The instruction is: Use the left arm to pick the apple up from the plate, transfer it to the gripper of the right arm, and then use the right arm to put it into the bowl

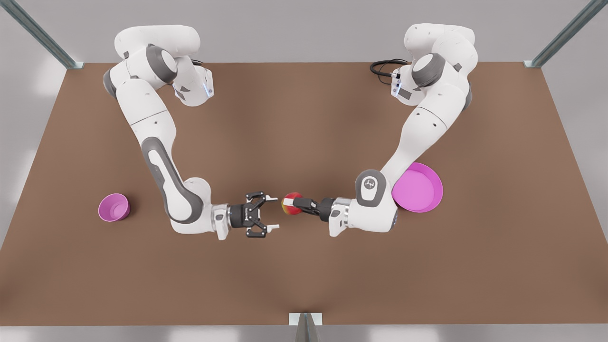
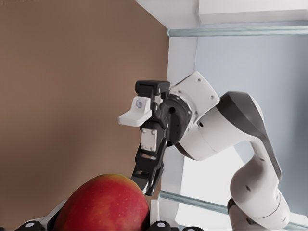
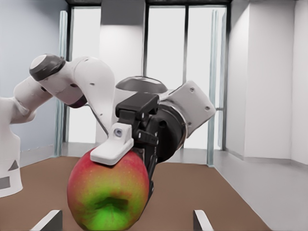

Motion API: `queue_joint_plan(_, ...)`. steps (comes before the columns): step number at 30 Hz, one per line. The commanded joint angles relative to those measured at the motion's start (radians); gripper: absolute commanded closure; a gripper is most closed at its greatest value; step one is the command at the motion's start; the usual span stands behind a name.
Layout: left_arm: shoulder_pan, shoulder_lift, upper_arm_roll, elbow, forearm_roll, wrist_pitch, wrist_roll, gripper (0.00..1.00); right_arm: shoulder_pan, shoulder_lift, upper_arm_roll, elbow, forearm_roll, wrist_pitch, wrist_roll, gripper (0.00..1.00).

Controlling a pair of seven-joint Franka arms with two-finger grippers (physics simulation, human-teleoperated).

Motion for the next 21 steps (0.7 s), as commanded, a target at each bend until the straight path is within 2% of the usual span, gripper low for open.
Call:
queue_joint_plan(1, -0.002, -0.001, -0.001, 0.000, -0.003, 0.015, 0.052, 0.22, 0.001, -0.001, 0.003, 0.000, 0.007, 0.003, -0.145, 0.00)
queue_joint_plan(21, -0.015, 0.007, 0.001, 0.010, -0.036, 0.026, 0.054, 0.22, 0.024, -0.009, 0.036, -0.043, 0.034, 0.025, -0.145, 0.00)
